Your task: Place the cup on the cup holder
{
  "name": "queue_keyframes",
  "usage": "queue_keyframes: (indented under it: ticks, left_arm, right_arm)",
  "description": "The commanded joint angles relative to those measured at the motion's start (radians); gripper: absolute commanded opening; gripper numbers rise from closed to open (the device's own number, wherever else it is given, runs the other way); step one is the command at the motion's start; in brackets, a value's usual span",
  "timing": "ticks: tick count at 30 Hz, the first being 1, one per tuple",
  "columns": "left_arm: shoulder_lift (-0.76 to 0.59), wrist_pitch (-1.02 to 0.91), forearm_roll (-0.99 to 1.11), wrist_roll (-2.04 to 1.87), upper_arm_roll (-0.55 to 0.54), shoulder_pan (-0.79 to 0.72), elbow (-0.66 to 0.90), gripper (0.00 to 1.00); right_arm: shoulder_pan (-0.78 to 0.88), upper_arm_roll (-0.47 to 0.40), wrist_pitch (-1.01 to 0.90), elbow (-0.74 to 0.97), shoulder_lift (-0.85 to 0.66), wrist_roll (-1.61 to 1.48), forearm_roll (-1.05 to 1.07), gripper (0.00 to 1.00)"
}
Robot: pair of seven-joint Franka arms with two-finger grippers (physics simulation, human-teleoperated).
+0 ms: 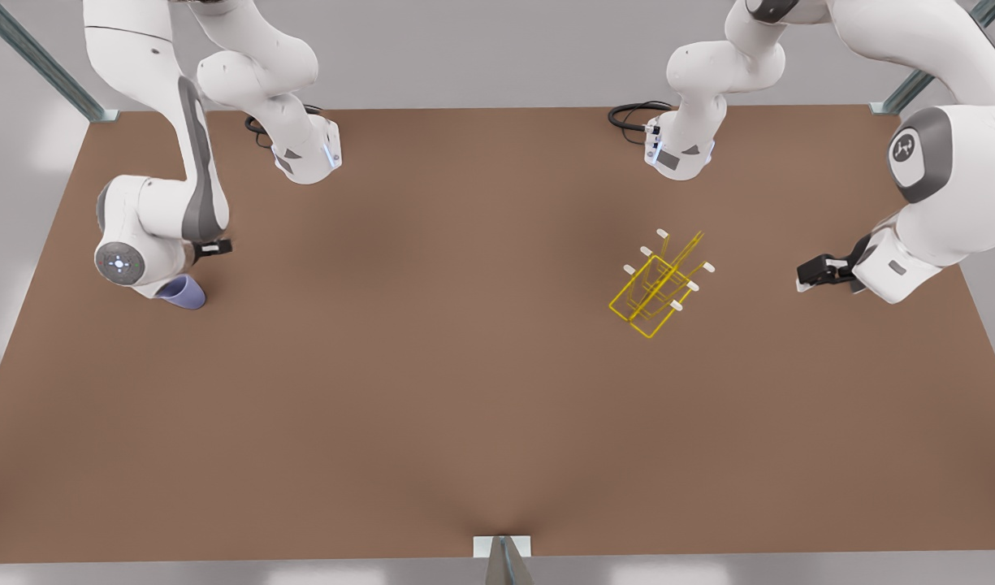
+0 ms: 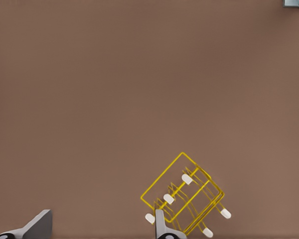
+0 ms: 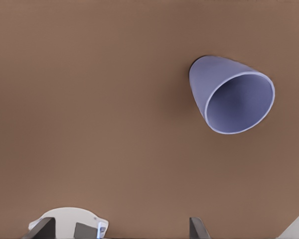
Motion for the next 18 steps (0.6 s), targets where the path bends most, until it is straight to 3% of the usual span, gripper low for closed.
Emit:
queue_keyframes:
  ticks: [1,6,18]
  left_arm:
    - [-0.001,0.005,0.001,0.005,0.000,0.000,-0.001,1.00]
    - [-0.002,0.005,0.000,0.005,0.000,0.000,-0.003,1.00]
    - [0.004,0.009,-0.003,0.005,-0.002,0.000,-0.006,1.00]
  right_arm:
    - [0.002,-0.021,0.295,-0.033,0.011,-0.196,-0.021,1.00]
    - [0.002,-0.068,0.566,-0.159,0.041,-0.236,-0.035,1.00]
    - [0.002,-0.153,0.674,-0.280,0.008,-0.287,-0.035,1.00]
